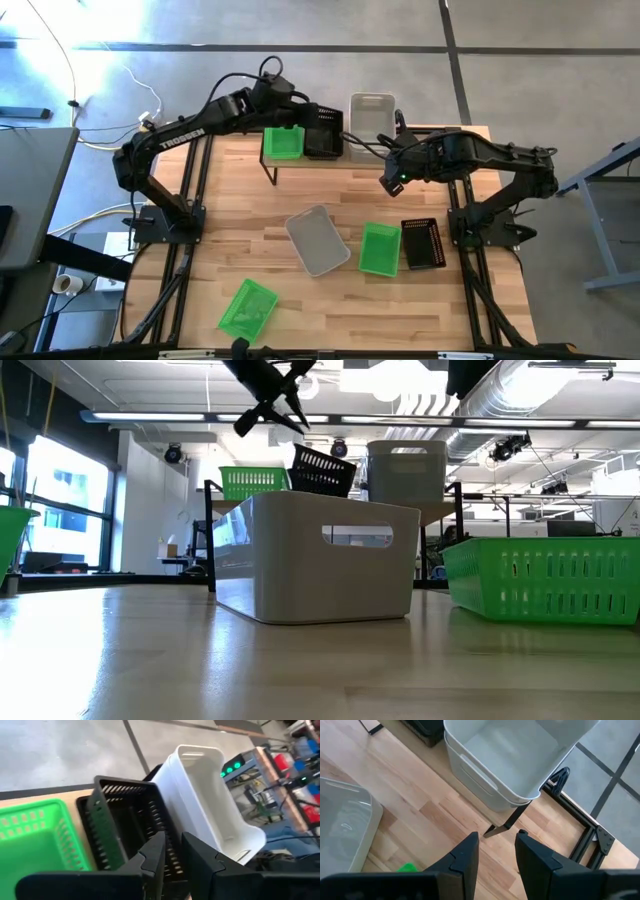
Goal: Stack baskets on shelf by color
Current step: Stack the bottom black bin on top of the black bin on the shelf, then stack the top green bin on top of the green bin on the shelf
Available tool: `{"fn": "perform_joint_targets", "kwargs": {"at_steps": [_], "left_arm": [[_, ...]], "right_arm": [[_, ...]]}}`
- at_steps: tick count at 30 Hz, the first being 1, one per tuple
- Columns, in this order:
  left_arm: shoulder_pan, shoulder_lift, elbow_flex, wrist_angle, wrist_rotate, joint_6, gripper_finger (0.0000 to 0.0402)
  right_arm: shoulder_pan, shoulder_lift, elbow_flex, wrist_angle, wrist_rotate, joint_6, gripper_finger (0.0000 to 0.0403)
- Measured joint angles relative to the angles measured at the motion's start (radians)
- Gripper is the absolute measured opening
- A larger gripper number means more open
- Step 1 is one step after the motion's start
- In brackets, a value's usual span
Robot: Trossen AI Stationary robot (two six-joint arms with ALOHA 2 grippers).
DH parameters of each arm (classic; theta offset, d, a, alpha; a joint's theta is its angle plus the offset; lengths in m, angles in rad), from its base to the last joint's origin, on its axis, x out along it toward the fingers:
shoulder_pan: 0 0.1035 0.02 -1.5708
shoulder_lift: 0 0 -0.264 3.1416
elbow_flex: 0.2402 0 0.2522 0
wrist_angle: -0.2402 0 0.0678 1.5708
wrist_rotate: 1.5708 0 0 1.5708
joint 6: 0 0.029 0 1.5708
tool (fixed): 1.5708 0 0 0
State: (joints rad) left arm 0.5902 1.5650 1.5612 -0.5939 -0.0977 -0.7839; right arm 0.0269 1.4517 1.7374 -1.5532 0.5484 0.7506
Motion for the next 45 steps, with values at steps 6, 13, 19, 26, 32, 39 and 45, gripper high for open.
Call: {"fn": "perform_joint_targets", "kwargs": {"at_steps": [6, 13, 19, 26, 32, 39, 45], "left_arm": [[-0.004, 0.036, -0.001, -0.032, 0.022, 0.011, 0.0056], [-0.004, 0.077, -0.001, -0.055, 0.011, 0.011, 0.0055], [-0.001, 0.076, -0.001, -0.083, -0.027, 0.011, 0.0055], [0.005, 0.083, -0.001, -0.107, -0.04, 0.029, 0.0055], [0.01, 0.077, -0.001, -0.036, -0.001, 0.072, 0.0055], [-0.005, -0.001, 0.001, -0.039, 0.046, 0.188, 0.0055], [-0.083, -0.082, 0.001, -0.155, 0.064, 0.302, 0.0055]], "right_arm": [[0.0, 0.0, 0.0, 0.001, 0.0, 0.0, 0.0112], [0.0, 0.0, 0.0, 0.002, 0.001, 0.0, 0.0112], [0.0, 0.0, 0.0, 0.002, 0.001, 0.007, 0.0112], [0.0, 0.0, 0.0, 0.002, 0.001, 0.008, 0.0112], [0.0, 0.0, 0.0, 0.002, 0.007, 0.007, 0.0112], [0.0, 0.0, 0.0, 0.002, -0.1, -0.018, 0.0112], [0.038, 0.0, 0.0, 0.002, -0.224, -0.018, 0.0112]]}}
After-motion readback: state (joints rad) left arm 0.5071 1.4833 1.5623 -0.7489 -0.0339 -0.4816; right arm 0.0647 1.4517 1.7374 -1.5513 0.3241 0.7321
